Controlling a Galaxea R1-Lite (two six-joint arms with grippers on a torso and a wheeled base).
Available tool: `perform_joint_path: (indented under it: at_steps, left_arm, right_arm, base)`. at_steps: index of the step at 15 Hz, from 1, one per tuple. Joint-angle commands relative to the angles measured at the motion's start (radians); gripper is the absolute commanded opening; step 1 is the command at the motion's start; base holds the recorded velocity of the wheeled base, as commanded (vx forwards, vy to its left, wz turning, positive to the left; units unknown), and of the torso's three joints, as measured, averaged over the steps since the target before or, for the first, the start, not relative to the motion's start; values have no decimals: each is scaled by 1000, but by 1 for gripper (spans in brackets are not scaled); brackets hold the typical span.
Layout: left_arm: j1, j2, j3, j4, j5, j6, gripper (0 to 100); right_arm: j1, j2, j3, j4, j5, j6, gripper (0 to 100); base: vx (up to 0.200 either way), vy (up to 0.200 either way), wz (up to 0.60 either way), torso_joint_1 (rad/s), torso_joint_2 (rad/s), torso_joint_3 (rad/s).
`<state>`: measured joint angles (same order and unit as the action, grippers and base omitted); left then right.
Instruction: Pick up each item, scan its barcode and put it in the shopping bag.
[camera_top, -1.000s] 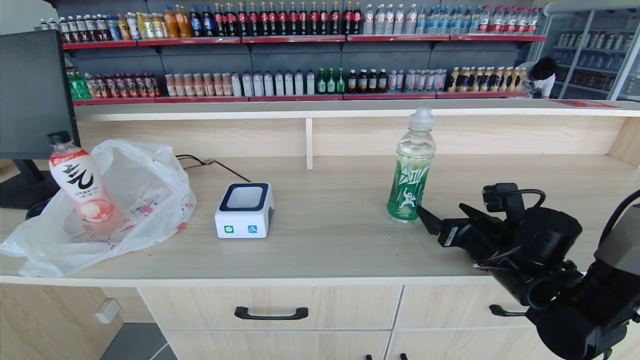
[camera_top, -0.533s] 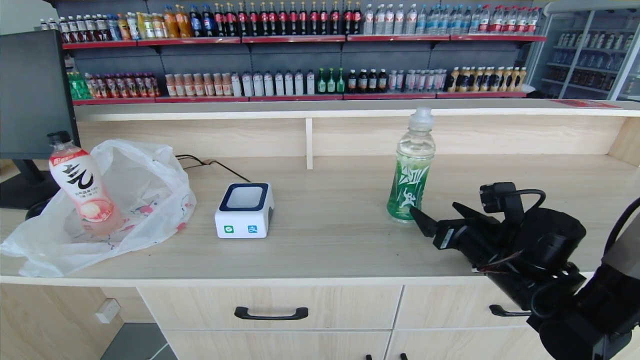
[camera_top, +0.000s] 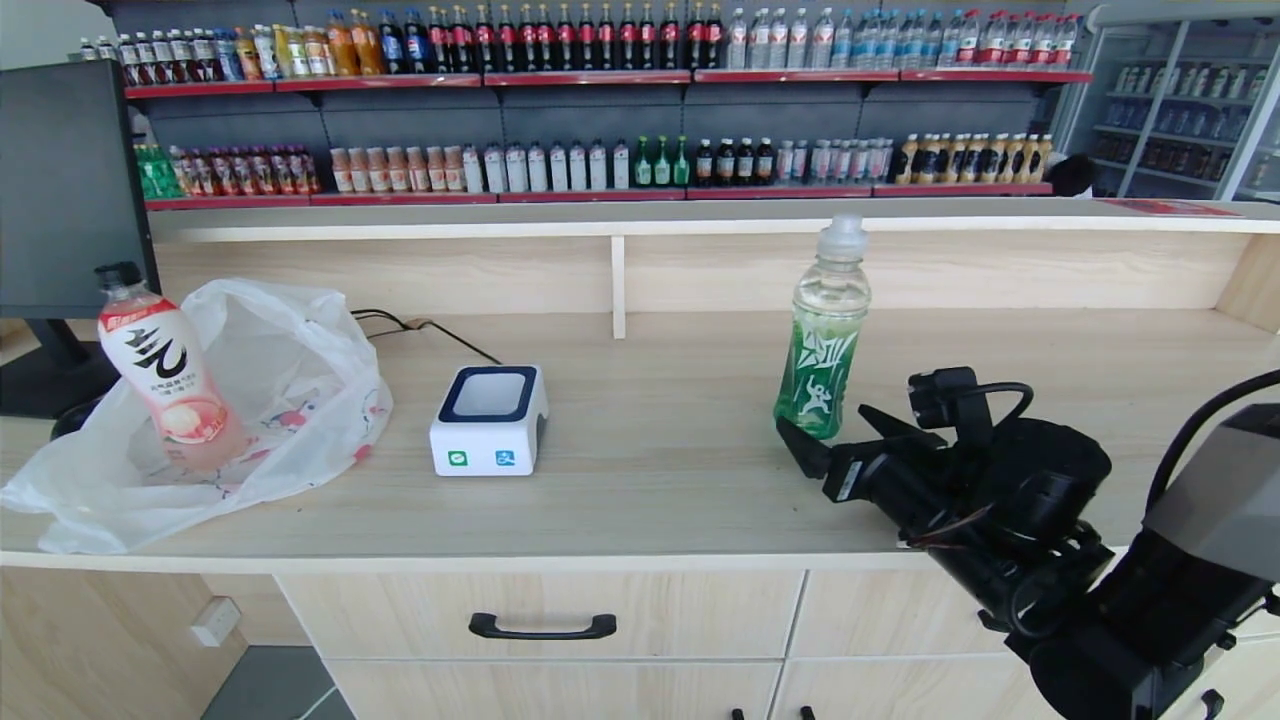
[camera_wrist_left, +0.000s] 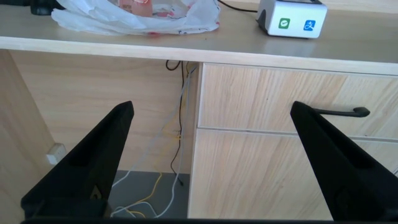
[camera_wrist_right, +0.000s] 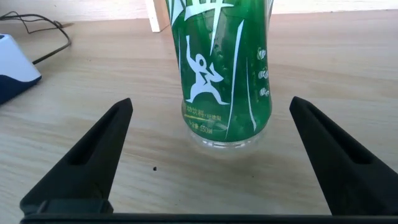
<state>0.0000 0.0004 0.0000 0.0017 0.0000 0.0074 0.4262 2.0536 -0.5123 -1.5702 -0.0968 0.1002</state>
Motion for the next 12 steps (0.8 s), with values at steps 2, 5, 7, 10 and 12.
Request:
perform_joint_path:
  at_steps: [2,5,7,10,12]
  left_arm:
    - [0,0,0,0,0,-1,100]
    - [0,0,0,0,0,-1,100]
    - [0,0,0,0,0,0,100]
    - [0,0,0,0,0,-1,100]
    - [0,0,0,0,0,0,100]
  right_arm:
    - [-3,57,-46,-1,0,7,100]
    - [-23,76,-69,-1,-1,7,100]
    - [-33,76,-69,-1,-3,7,100]
    - [-43,76,-46,-1,-3,7,100]
    - [-44,71,-46,-1,-35,7,100]
  base:
    - [0,0,0,0,0,0]
    - [0,0,0,0,0,0]
    - [0,0,0,0,0,0]
    - [0,0,0,0,0,0]
    - [0,0,0,0,0,0]
